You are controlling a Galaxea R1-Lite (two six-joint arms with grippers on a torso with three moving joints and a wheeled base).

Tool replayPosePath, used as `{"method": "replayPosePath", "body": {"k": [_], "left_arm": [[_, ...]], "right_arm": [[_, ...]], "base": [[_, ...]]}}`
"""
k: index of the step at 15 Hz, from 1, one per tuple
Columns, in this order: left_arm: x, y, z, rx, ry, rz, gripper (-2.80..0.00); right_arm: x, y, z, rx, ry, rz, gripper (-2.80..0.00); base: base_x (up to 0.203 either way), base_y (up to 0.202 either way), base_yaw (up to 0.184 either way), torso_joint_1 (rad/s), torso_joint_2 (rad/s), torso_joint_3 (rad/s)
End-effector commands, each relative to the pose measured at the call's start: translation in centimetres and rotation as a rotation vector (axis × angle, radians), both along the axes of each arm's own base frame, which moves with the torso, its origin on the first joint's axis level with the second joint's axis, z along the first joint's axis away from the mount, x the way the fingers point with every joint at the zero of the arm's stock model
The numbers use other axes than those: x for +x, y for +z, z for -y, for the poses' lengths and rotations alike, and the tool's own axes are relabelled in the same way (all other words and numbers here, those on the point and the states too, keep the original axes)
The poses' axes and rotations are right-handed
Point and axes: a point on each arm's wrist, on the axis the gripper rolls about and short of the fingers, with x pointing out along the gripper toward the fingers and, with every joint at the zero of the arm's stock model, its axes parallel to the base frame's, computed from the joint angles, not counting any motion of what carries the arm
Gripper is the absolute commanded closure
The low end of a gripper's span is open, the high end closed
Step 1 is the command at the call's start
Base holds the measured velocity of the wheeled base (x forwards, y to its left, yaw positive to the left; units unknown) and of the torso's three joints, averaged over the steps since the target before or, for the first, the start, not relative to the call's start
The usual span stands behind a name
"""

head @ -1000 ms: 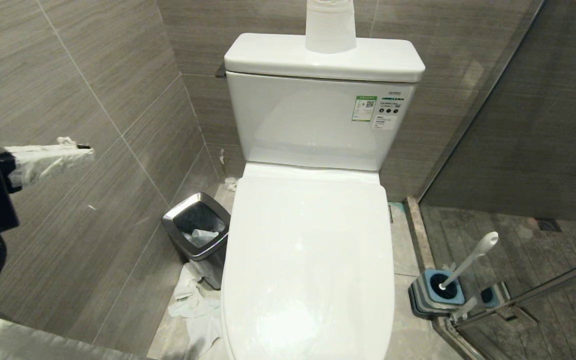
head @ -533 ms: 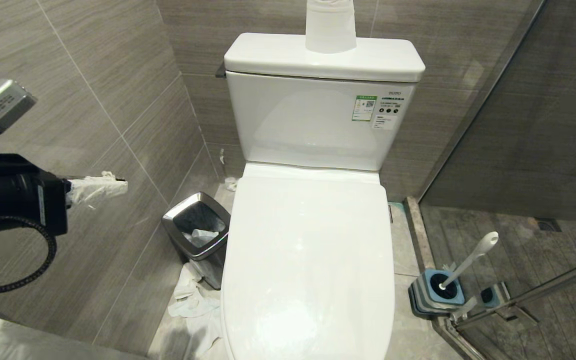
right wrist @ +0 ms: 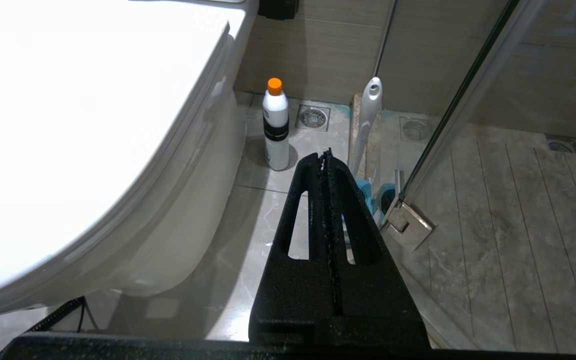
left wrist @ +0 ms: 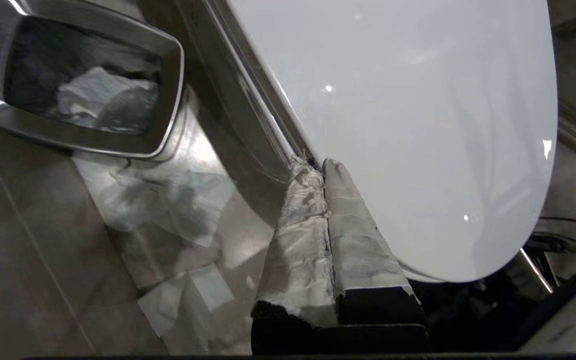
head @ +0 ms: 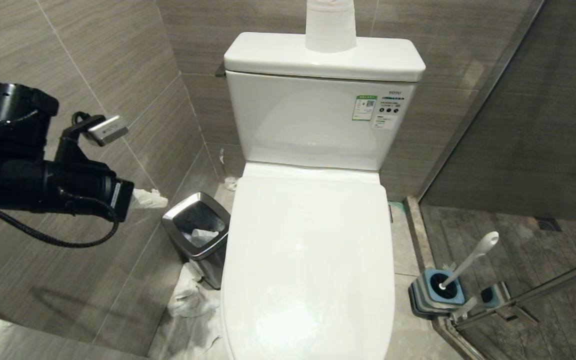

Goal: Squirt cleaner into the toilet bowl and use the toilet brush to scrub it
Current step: Use the left hand to lift the toilet lid slightly

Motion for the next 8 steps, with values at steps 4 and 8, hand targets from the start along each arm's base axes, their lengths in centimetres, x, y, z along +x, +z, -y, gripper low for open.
{"method": "replayPosePath", "body": {"k": [4,8], "left_arm": [[5.0,-3.9,0.3,-0.136,-0.136,-0.193,0.0],[6.4,-5.8,0.6,-0.378,-0.257,-0.348,0.0]], "right_arm": [[0.2,-0.7,0.0,0.0,0.0,-0.023,0.0],[0.2,-0.7,0.0,0.0,-0.001,-0.024,0.0]], "base": [[0.0,0.0,0.0,0.0,0.0,0.0],[0.0,0.0,0.0,0.0,0.0,0.0]]}}
